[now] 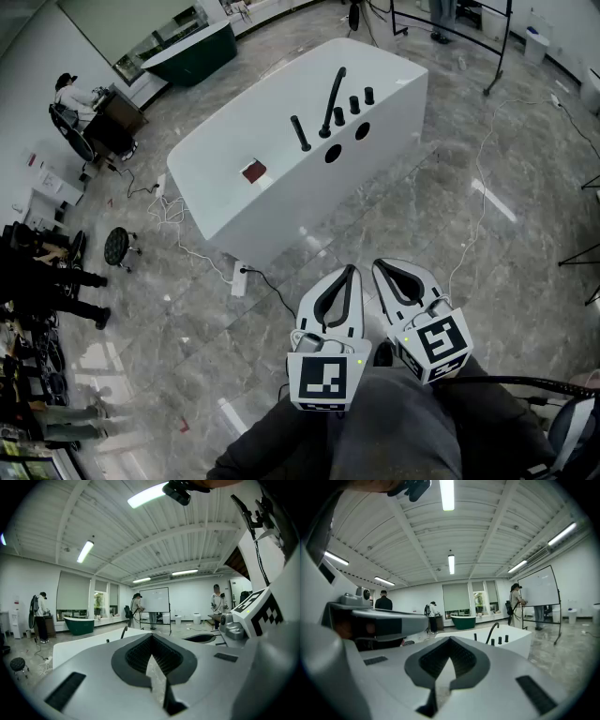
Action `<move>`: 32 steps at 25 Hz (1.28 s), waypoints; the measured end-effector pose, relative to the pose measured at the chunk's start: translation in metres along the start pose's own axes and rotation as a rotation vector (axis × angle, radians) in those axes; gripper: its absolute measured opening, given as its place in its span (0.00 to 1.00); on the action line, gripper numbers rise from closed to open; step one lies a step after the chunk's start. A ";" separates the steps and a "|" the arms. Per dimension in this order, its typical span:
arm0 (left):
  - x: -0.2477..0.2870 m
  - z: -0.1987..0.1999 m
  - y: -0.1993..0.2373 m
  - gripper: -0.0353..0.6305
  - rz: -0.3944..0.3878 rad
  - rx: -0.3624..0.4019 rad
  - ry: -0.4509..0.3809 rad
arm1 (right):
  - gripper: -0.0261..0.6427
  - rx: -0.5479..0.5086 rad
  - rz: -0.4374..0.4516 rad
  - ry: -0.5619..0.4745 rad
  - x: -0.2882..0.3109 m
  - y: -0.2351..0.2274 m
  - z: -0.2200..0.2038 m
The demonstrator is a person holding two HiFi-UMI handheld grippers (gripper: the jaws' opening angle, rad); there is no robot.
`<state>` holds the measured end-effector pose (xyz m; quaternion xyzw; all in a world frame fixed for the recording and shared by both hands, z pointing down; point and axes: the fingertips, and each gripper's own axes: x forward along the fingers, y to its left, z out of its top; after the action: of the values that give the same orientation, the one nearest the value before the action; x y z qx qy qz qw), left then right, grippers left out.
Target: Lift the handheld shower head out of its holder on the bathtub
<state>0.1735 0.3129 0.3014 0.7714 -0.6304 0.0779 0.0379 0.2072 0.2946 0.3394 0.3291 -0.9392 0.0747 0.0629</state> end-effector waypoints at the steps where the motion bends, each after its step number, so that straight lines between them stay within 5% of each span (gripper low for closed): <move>1: 0.001 -0.001 -0.001 0.06 0.004 -0.004 -0.002 | 0.04 -0.001 -0.001 0.007 0.000 -0.001 0.001; 13: 0.030 -0.015 0.021 0.06 0.016 -0.038 0.006 | 0.04 -0.009 0.013 0.043 0.030 -0.011 -0.014; 32: 0.158 -0.013 0.160 0.06 -0.043 -0.092 0.004 | 0.04 0.022 -0.020 0.064 0.214 -0.060 0.010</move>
<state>0.0466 0.1294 0.3348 0.7819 -0.6167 0.0497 0.0762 0.0780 0.1158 0.3716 0.3366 -0.9325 0.0951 0.0899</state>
